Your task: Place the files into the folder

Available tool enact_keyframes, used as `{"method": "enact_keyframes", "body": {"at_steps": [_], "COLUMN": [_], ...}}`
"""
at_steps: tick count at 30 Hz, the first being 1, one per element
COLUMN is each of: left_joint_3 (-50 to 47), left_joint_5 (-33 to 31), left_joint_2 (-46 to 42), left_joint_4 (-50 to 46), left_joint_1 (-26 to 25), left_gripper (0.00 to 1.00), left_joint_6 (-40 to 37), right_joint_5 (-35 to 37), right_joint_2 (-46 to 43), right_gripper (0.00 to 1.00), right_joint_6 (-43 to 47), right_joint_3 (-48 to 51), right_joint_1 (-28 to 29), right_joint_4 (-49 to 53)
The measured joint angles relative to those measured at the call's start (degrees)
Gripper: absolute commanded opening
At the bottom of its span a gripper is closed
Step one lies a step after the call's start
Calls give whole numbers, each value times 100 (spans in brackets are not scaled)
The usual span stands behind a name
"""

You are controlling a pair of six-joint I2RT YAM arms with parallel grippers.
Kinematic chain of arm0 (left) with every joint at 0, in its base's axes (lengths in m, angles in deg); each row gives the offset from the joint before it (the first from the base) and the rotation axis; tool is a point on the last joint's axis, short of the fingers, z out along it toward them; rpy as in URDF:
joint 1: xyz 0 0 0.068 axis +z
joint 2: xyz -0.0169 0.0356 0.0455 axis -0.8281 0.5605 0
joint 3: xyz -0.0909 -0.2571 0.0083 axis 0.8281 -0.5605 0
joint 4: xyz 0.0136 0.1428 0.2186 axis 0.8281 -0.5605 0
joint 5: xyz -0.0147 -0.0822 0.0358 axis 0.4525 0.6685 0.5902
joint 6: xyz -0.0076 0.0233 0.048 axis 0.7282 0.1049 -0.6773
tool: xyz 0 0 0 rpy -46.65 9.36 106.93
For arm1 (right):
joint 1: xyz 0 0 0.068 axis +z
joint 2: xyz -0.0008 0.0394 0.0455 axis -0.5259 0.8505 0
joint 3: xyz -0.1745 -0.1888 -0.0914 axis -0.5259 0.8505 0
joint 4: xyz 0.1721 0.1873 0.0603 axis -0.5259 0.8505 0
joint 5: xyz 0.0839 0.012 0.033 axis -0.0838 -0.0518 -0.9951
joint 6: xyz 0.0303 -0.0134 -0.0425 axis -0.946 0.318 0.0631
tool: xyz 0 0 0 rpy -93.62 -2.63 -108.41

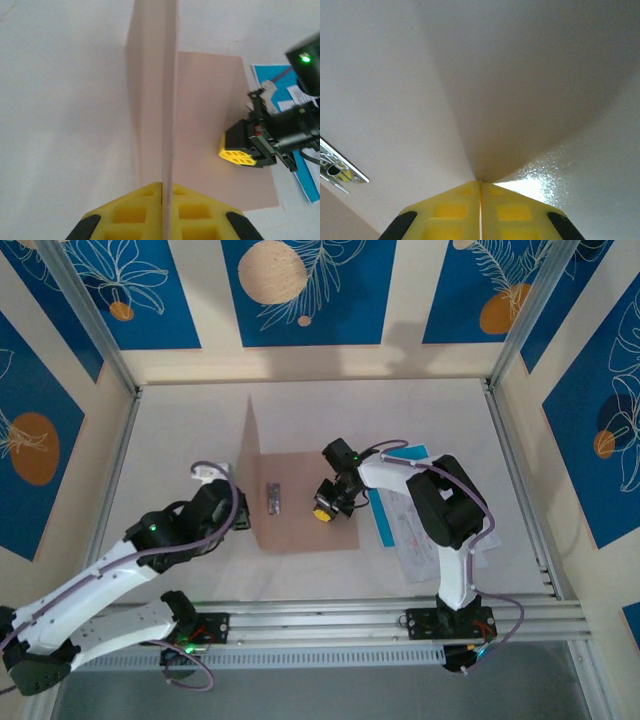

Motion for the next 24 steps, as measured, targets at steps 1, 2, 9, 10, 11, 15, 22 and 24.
{"method": "enact_keyframes", "body": {"at_steps": [1,2,9,10,11,15,22,24], "left_joint_3": [-55,-105,-201,-201,-201,-201,-50,39], "left_joint_5": [0,0,-146,-162,-173,-125,496,699], "left_joint_2": [-142,-271,-883,-909,-911,-848,-946,-911], "left_joint_4": [-149,-293,-1613,-1827,-2041,-2640,-2981,-2949], "left_joint_1": [109,210,968,1051,1132,1464,2249,2332], "left_gripper": [12,14,56,57,60,70,72,70], "left_joint_6": [90,166,848,962,1075,1405,1775,1786], "right_joint_5": [-17,-31,-131,-153,-170,-216,-258,-258], "right_joint_2": [0,2,20,20,20,24,28,28], "right_gripper": [9,9,9,9,9,9,9,9], "right_joint_6": [2,0,-2,-2,-4,-28,-44,-44], "right_joint_3": [2,2,15,28,28,37,39,39], "right_joint_1": [-15,-24,-52,-55,-57,-68,-87,-92], "right_joint_4": [0,-2,-13,-26,-31,-44,-39,-28]}}
